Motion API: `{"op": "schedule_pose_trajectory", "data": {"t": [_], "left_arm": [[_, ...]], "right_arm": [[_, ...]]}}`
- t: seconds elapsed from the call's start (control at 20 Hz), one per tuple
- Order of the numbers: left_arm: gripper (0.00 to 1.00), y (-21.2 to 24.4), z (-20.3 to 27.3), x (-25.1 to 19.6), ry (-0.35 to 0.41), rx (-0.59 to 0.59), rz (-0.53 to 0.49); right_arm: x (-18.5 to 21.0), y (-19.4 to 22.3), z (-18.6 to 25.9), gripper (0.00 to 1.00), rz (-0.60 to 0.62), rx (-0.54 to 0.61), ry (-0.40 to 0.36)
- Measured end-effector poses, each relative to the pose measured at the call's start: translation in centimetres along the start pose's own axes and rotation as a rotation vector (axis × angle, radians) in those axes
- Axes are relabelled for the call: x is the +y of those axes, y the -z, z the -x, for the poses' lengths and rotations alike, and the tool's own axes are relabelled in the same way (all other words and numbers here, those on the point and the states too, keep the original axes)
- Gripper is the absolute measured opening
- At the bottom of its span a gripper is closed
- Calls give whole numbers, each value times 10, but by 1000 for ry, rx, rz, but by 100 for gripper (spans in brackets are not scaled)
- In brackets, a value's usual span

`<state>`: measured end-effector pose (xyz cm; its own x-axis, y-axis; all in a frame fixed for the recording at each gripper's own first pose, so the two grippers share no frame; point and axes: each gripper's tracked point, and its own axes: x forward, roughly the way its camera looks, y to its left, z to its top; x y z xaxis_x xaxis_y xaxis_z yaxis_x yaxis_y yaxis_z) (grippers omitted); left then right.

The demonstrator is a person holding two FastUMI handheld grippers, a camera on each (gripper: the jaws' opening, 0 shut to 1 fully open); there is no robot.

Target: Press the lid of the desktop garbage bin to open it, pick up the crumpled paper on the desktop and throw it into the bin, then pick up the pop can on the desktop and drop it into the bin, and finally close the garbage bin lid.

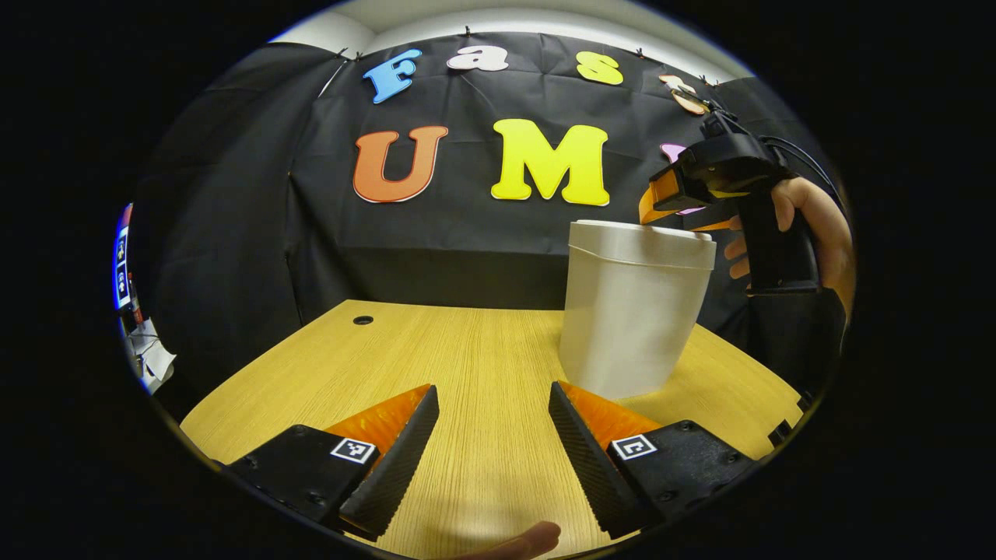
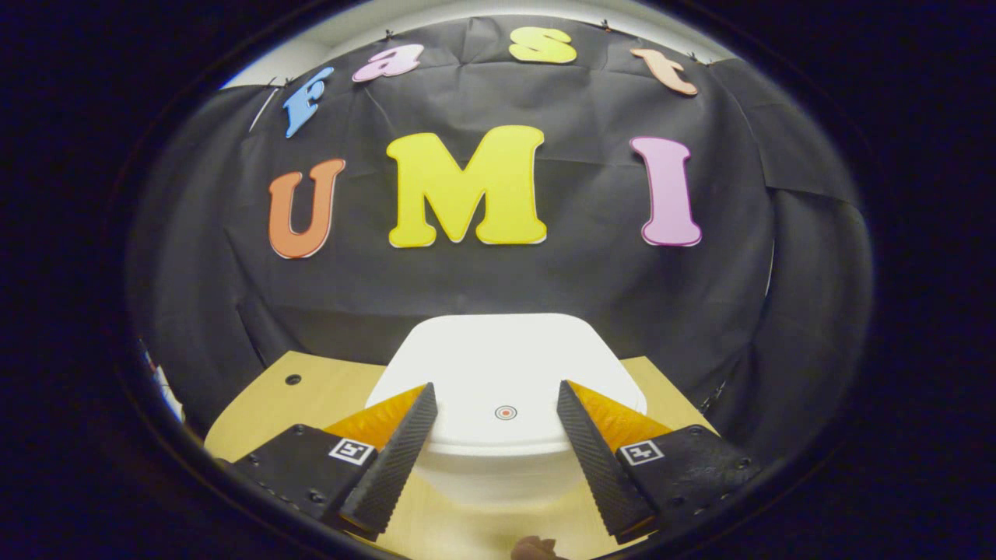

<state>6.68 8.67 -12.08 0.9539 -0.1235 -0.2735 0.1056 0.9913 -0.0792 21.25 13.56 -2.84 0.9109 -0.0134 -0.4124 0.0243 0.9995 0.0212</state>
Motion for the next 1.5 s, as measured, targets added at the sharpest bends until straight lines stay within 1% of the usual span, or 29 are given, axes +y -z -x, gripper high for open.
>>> {"op": "schedule_pose_trajectory", "data": {"t": [0.05, 0.2, 0.4, 0.5, 0.55, 0.6, 0.7, 0.8, 0.9, 1.0, 1.05, 1.1, 1.25, 1.3, 1.35, 1.45, 1.5], "left_arm": [[94, 2, -2, 2, -4, 5, 4], [94, 4, -4, 3, -14, 16, 14], [94, 0, 0, 1, -13, 0, 0], [94, -1, -1, -2, -6, -4, -4], [94, -1, 0, -3, -5, -3, -7], [95, -1, 0, -5, -5, -2, -11], [94, -1, 1, -4, -5, -5, -16], [94, -5, 4, -1, -16, -19, -27], [94, -9, 4, 0, -25, -30, -35], [94, -7, 5, 1, -28, -29, -36], [94, -8, 6, 0, -32, -29, -38], [94, -10, 7, 0, -37, -33, -40], [94, -16, 11, -2, -40, -57, -50], [94, -19, 13, -3, -42, -69, -51], [94, -21, 14, -3, -42, -80, -47], [94, -27, 18, -7, -38, -97, -30], [94, -30, 21, -6, -42, -105, -20]], "right_arm": [[0, 0, -2, 100, 6, -21, 5], [3, 2, -3, 99, -1, -86, 2], [1, 6, -4, 99, 7, -158, -11], [2, 7, -4, 99, -31, -190, -26], [0, 9, -6, 100, -8, -204, -26], [2, 6, -4, 99, -6, -235, -26], [2, 5, -2, 99, 5, -262, -27], [3, 5, 1, 98, -9, -290, -42], [4, 8, 9, 97, 4, -328, -79], [-6, 12, 20, 97, 5, -334, -85], [-11, 16, 27, 99, 5, -320, -86], [-14, 19, 34, 95, 5, -317, -99], [-31, 13, 58, 98, -8, -351, -124], [-37, 12, 68, 95, -13, -362, -133], [-44, 9, 78, 97, -17, -366, -139], [-66, -3, 97, 95, -2, -398, -127], [-80, -13, 105, 96, 13, -432, -105]]}}
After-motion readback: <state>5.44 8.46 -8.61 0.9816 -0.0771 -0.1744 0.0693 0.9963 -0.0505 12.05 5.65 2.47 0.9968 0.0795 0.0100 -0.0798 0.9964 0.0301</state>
